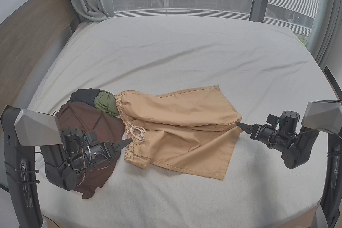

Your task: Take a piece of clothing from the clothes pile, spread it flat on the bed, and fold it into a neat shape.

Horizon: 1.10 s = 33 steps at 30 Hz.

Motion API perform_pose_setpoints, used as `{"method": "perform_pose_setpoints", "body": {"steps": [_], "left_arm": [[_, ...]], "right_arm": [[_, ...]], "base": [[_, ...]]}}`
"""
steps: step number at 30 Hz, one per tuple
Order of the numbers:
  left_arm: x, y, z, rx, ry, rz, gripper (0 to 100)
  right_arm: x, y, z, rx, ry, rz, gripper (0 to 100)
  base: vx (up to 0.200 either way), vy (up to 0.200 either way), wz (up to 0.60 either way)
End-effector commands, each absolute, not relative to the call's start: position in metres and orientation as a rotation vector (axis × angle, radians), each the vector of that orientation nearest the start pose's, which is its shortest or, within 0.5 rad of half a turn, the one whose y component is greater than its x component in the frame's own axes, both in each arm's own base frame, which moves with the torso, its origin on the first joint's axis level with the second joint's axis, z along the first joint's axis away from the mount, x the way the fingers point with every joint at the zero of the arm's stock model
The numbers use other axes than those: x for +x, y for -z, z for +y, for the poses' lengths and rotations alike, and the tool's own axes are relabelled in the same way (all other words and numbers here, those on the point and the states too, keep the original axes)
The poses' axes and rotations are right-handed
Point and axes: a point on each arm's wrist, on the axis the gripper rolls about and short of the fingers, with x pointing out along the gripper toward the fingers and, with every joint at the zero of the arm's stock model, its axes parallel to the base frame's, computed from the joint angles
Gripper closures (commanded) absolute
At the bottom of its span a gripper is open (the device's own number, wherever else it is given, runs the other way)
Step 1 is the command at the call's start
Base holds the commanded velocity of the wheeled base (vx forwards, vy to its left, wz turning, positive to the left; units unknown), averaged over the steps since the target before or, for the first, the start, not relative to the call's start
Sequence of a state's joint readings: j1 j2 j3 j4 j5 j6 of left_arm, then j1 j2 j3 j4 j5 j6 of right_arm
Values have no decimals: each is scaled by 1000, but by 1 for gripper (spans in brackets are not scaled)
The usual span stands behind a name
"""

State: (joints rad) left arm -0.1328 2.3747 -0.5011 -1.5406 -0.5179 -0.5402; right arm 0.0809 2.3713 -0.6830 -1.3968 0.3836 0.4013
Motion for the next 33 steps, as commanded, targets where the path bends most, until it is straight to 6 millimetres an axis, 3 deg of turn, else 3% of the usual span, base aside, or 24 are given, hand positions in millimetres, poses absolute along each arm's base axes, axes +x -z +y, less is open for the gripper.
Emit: {"method": "perform_pose_setpoints", "body": {"steps": [1, 18, 33], "left_arm": [[324, 19, -58, -587, 543, 524, 0], [312, 42, -71, -600, 551, 646, 0], [315, 46, -75, -600, 551, 642, 0]], "right_arm": [[347, -29, 49, 423, -440, 353, 0], [345, -32, 52, 421, -452, 347, 0], [345, -28, 53, 421, -452, 357, 0]], "base": [[0, 0, 0], [0, 0, 0], [0, 0, 0]]}}
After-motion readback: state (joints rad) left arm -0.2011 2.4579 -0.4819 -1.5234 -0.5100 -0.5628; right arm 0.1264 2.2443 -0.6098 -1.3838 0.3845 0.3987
